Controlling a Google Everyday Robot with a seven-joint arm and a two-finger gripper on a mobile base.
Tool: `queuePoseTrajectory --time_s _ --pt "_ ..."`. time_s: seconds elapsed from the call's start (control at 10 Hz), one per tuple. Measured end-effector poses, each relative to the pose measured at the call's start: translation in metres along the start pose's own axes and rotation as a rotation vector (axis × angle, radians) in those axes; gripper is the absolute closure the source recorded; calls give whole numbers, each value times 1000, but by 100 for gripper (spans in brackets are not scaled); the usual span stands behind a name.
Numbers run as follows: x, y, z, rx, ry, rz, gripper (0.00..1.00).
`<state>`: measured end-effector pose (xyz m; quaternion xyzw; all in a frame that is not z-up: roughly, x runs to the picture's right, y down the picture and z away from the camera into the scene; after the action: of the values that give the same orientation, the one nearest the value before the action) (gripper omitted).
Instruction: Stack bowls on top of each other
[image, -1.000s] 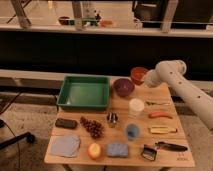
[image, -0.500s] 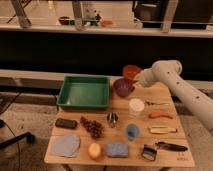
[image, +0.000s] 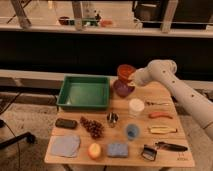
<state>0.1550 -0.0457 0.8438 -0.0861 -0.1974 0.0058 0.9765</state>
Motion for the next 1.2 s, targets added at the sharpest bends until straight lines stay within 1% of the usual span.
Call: queuePoseTrajectory --time_s 0.3,0.7,1.0,1.2 --pt "-11 6 8 -8 -12 -26 89" --pt "-16 12 18 -10 -7 -49 89" --pt "-14 18 28 15 20 -46 89" --pt "-8 21 33 39 54 -39 89"
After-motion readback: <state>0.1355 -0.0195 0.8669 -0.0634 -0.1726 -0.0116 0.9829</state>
